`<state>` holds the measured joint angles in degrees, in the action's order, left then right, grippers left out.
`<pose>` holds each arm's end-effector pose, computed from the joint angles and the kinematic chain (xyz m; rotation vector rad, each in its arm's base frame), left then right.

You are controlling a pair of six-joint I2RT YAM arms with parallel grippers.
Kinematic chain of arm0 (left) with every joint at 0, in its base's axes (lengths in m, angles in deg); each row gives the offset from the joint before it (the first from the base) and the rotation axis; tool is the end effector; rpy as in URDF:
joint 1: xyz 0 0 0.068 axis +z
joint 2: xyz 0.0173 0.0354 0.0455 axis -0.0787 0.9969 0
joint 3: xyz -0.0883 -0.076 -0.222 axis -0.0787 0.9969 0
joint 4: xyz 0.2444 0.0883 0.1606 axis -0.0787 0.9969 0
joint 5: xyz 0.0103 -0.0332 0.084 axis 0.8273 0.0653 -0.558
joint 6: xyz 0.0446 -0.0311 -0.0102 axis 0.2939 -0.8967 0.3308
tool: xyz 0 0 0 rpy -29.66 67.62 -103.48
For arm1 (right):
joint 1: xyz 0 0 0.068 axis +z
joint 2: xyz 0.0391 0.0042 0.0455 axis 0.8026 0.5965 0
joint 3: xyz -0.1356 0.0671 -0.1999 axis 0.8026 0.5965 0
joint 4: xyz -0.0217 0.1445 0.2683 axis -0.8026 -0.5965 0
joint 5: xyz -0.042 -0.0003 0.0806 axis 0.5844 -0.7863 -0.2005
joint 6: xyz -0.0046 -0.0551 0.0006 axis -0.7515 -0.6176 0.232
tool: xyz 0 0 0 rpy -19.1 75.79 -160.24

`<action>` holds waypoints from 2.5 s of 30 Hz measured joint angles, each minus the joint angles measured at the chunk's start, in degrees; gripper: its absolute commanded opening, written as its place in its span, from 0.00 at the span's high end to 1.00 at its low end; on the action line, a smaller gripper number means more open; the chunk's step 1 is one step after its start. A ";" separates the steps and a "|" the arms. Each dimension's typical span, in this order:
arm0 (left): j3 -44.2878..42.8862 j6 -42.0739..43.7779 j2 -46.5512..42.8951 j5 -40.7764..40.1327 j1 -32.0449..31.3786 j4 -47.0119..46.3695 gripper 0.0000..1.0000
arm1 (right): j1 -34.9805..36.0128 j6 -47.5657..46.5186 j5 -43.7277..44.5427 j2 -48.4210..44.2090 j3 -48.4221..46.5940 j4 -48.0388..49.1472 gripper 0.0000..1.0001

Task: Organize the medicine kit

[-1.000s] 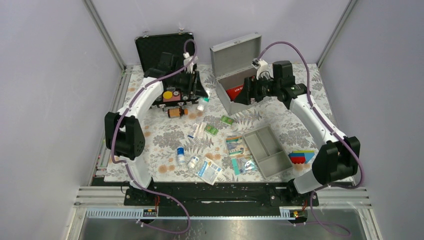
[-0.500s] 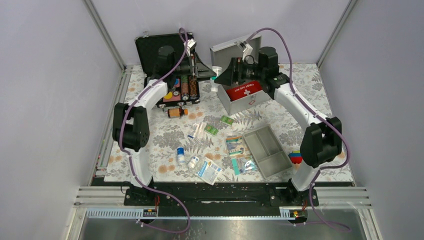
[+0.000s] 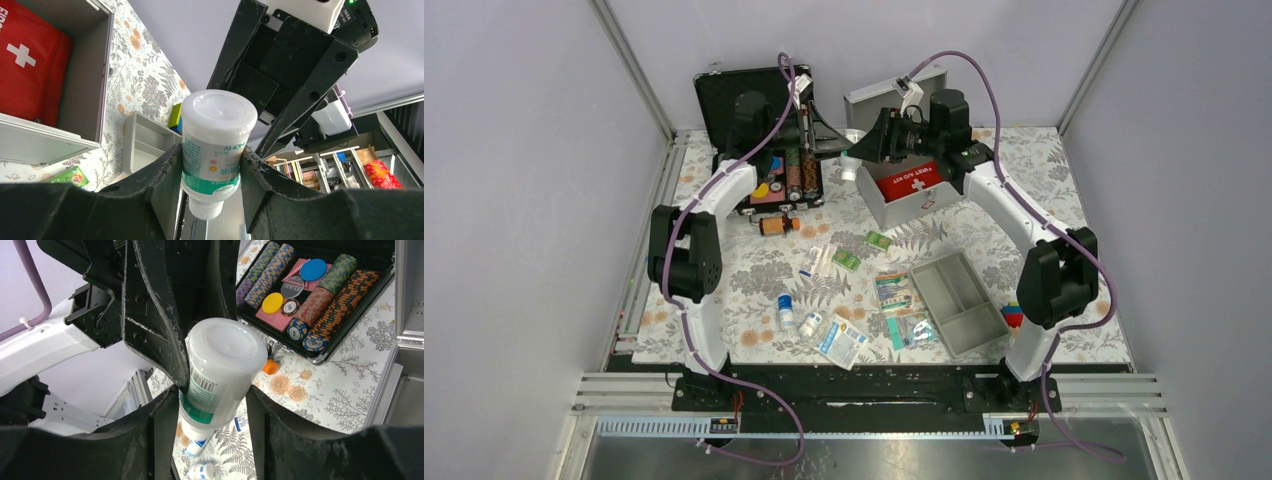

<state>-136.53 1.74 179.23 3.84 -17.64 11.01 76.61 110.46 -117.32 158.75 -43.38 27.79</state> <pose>0.4698 -0.1459 0.2884 0.3747 1.9103 -1.8816 0.4238 0.2088 0.3339 -0.4974 1.7959 1.2494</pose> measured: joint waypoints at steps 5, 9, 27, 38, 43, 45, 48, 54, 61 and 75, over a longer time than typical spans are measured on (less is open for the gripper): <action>0.24 -0.44 0.00 0.04 0.63 -0.42 0.84 | 0.17 0.13 -0.09 0.31 -0.28 -0.17 0.77; 0.28 0.13 0.00 0.13 0.92 -1.36 0.87 | 0.09 0.87 0.04 0.28 -0.28 -0.17 0.51; 1.11 -2.84 0.00 1.38 0.50 -4.76 0.60 | 1.60 1.77 -1.25 1.77 -0.90 0.74 0.71; -3.45 18.40 -1.77 -8.59 3.85 23.26 0.29 | -0.11 -6.08 1.07 1.25 1.18 -5.79 0.72; -8.28 35.82 -5.92 -22.53 6.54 41.59 0.28 | -1.84 -17.35 9.42 1.29 0.72 -14.60 0.77; -8.15 39.89 -8.59 -26.03 6.88 45.77 0.29 | -2.34 -21.94 13.31 1.57 -0.33 -17.79 0.78; -6.14 43.47 -12.63 -28.65 6.60 48.50 0.29 | -2.64 -27.39 17.55 2.89 -2.71 -20.17 0.80; -1.75 47.47 -17.07 -30.73 6.16 51.91 0.29 | -2.62 -33.31 22.18 8.85 -7.63 -20.83 0.80; 0.68 51.93 -18.51 -34.88 6.19 56.33 0.17 | -2.23 -36.20 24.57 16.61 -9.20 -21.75 0.80; 4.48 60.96 -16.85 -51.63 6.19 62.20 0.18 | -1.62 -30.93 25.33 18.23 -6.47 -22.08 0.21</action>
<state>-132.05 62.70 162.38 -47.78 -11.45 73.21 74.99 79.53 -91.98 176.98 -49.85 5.71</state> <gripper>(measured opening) 0.850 0.711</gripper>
